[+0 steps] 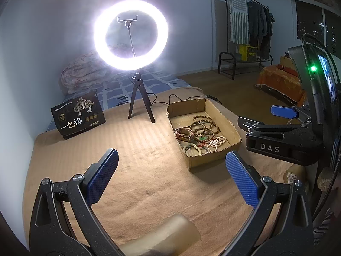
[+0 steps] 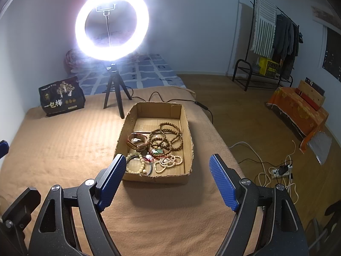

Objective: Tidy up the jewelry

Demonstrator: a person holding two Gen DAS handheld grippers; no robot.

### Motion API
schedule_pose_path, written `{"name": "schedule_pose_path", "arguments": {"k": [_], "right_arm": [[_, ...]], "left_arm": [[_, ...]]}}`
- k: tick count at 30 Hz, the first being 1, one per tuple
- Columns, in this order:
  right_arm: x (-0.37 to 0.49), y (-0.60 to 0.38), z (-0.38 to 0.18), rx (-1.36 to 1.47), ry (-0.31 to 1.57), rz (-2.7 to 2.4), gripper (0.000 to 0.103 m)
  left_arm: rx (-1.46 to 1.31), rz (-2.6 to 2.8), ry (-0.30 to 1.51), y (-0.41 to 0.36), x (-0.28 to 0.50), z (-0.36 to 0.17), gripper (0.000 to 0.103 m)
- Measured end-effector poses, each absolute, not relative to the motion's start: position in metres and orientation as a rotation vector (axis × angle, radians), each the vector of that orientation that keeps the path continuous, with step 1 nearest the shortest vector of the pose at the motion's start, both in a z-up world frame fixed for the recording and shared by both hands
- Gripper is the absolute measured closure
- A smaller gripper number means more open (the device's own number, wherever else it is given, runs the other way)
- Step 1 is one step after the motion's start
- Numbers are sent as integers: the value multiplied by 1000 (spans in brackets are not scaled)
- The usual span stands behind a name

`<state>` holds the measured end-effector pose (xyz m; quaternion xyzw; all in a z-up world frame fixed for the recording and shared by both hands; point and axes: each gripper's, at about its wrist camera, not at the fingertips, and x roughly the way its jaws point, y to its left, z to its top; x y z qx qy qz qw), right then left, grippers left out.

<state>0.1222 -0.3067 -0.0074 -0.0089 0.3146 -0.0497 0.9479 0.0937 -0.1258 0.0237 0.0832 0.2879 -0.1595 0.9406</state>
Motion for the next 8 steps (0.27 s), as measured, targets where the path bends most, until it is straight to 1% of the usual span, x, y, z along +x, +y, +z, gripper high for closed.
{"name": "schedule_pose_path", "arguments": {"k": [8], "right_arm": [[120, -307, -9, -23, 644, -101, 23]], "left_arm": [[172, -321, 569, -126, 90, 24, 1]]}}
